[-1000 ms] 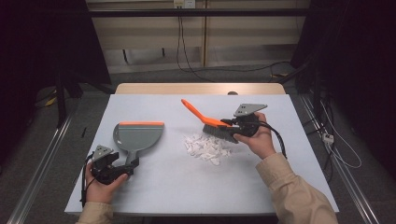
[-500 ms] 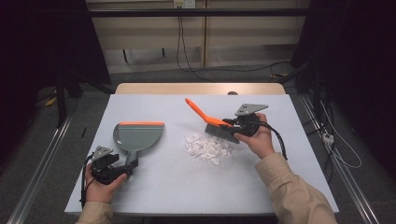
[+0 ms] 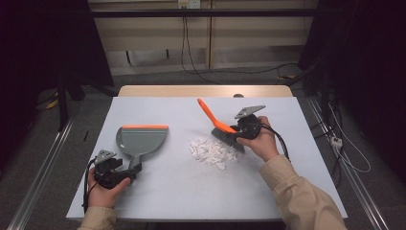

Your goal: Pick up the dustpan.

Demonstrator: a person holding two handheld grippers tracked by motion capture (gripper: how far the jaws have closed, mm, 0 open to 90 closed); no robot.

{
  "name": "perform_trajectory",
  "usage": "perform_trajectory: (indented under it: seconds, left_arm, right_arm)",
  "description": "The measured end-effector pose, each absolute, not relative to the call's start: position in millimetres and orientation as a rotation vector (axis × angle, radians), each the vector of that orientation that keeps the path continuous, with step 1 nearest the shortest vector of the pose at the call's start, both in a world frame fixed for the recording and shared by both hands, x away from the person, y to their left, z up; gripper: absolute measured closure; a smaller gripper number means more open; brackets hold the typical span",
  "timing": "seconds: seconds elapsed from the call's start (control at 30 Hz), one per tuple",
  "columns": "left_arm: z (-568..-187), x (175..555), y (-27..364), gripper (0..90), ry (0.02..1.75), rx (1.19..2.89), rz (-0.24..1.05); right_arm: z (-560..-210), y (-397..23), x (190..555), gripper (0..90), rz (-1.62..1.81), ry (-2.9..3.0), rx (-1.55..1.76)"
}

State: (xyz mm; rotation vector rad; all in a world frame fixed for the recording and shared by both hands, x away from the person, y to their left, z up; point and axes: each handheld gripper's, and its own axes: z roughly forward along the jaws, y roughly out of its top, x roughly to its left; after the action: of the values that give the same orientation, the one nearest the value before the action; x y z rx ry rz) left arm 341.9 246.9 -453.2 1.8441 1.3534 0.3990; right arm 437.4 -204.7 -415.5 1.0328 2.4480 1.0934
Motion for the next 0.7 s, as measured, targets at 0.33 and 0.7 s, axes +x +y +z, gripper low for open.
perform_trajectory:
  seconds: [0.33,0.7]
  left_arm:
    - [-452.5,344.6,241.5,22.4,1.387,1.863,0.399]
    - [-451.9,345.7,239.8,25.1,1.390,1.871,0.373]
  right_arm:
    - [-411.5,-191.1,436.7,71.4,0.997,2.467,1.095]
    - [-413.4,-171.1,427.4,71.6,1.101,2.419,1.050]
